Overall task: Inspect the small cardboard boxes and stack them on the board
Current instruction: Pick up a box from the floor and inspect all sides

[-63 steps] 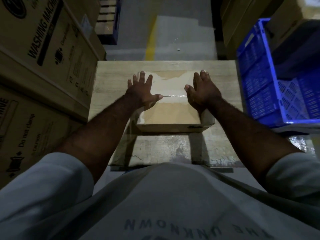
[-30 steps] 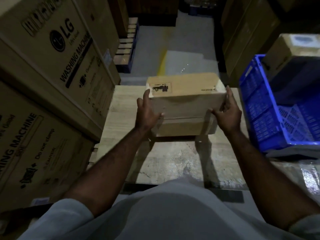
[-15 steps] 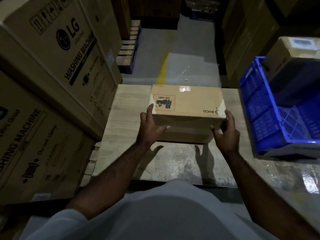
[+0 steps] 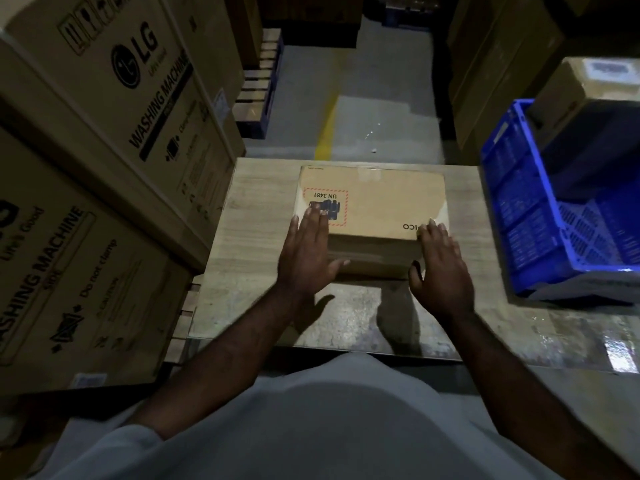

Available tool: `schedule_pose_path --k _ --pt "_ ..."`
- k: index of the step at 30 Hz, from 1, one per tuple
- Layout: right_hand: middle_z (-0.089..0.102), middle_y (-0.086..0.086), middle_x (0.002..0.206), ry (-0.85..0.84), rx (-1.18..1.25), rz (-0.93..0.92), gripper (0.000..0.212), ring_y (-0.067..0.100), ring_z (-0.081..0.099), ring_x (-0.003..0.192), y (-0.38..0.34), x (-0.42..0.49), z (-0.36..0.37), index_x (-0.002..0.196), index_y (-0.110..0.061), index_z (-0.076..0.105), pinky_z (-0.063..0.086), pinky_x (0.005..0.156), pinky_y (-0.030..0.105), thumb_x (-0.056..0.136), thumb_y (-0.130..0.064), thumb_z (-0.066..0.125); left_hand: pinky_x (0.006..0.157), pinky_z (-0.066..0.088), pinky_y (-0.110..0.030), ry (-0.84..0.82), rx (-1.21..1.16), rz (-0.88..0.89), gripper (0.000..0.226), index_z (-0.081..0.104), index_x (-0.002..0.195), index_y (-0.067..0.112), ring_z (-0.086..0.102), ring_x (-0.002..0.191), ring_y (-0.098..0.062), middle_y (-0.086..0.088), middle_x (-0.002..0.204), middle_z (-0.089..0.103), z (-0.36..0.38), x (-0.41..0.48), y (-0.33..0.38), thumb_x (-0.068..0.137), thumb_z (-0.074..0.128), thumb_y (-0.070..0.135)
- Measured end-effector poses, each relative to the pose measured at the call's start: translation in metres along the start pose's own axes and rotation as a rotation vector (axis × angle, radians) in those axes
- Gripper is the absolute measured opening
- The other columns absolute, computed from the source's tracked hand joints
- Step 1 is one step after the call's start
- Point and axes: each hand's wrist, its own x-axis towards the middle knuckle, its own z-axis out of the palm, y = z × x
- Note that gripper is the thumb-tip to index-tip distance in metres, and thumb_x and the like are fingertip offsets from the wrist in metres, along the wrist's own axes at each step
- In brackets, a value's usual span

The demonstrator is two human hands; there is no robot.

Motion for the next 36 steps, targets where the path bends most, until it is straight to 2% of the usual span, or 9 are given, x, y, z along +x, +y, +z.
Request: schedule_pose_path --k 7,13,18,22,27,32,36 --pt "0.032 0.022 0.165 -0.042 -0.087 0.028 0.080 0.035 0.028 0.154 -0.008 0.003 -0.001 0.159 -0.001 0.033 0.019 0.126 0.048 0.087 -0.009 0.069 0.125 -0.001 -0.041 -0.055 0.005 -0.015 0.109 0.019 0.161 0.003 0.017 0.156 -0.031 -0.018 0.167 0.021 0.000 0.000 0.001 0.086 0.062 0.070" --pt "0.037 0.024 0.162 -0.058 -0.147 0.036 0.083 0.037 0.033 0.152 -0.011 0.007 0.000 0.156 0.000 0.037 0.024 0.125 0.051 0.084 -0.014 0.076 0.125 0.016 -0.043 -0.034 -0.006 -0.023 0.110 0.030 0.156 0.002 0.029 0.151 -0.034 -0.020 0.162 0.033 0.004 0.003 0.000 0.082 0.061 0.077" --pt "0.042 0.024 0.159 -0.053 -0.188 0.038 0.083 0.038 0.037 0.150 -0.012 0.009 -0.002 0.154 0.001 0.042 0.027 0.123 0.051 0.082 -0.016 0.079 0.124 0.027 -0.049 -0.026 -0.009 -0.024 0.110 0.033 0.155 0.000 0.032 0.150 -0.036 -0.022 0.160 0.036 0.008 0.005 0.000 0.082 0.058 0.079" --pt "0.043 0.027 0.158 -0.070 -0.169 0.045 0.076 0.040 0.038 0.149 -0.016 0.009 -0.007 0.152 0.003 0.044 0.028 0.124 0.053 0.084 -0.018 0.073 0.125 0.024 -0.049 -0.037 0.005 -0.012 0.110 0.029 0.156 0.000 0.027 0.152 -0.036 -0.022 0.163 0.031 0.008 0.005 0.001 0.085 0.052 0.080" --pt "0.051 0.025 0.151 -0.050 -0.066 0.034 0.059 0.039 0.042 0.146 -0.017 0.027 -0.019 0.138 0.000 0.056 0.028 0.123 0.055 0.085 -0.026 0.053 0.125 0.009 -0.043 -0.033 -0.038 -0.011 0.099 0.032 0.156 0.003 0.026 0.153 -0.031 -0.019 0.164 0.030 -0.003 0.021 -0.008 0.092 0.045 0.077" --pt "0.035 0.023 0.163 -0.160 -0.065 0.042 0.062 0.036 0.026 0.155 -0.009 0.080 -0.026 0.151 -0.003 0.040 0.019 0.126 0.052 0.096 -0.030 0.052 0.127 0.002 -0.042 -0.162 -0.094 -0.073 0.096 0.012 0.163 0.008 0.008 0.158 -0.027 -0.013 0.171 0.007 -0.016 0.069 -0.022 0.097 0.036 0.074" --pt "0.022 0.020 0.169 -0.213 -0.087 0.127 0.072 0.033 0.017 0.158 -0.006 0.119 -0.028 0.161 -0.004 0.025 0.015 0.128 0.050 0.102 -0.042 0.043 0.127 0.004 -0.044 -0.243 -0.074 -0.081 0.095 0.007 0.164 0.009 0.004 0.158 -0.027 -0.011 0.172 0.002 -0.023 0.107 -0.029 0.098 0.032 0.073"
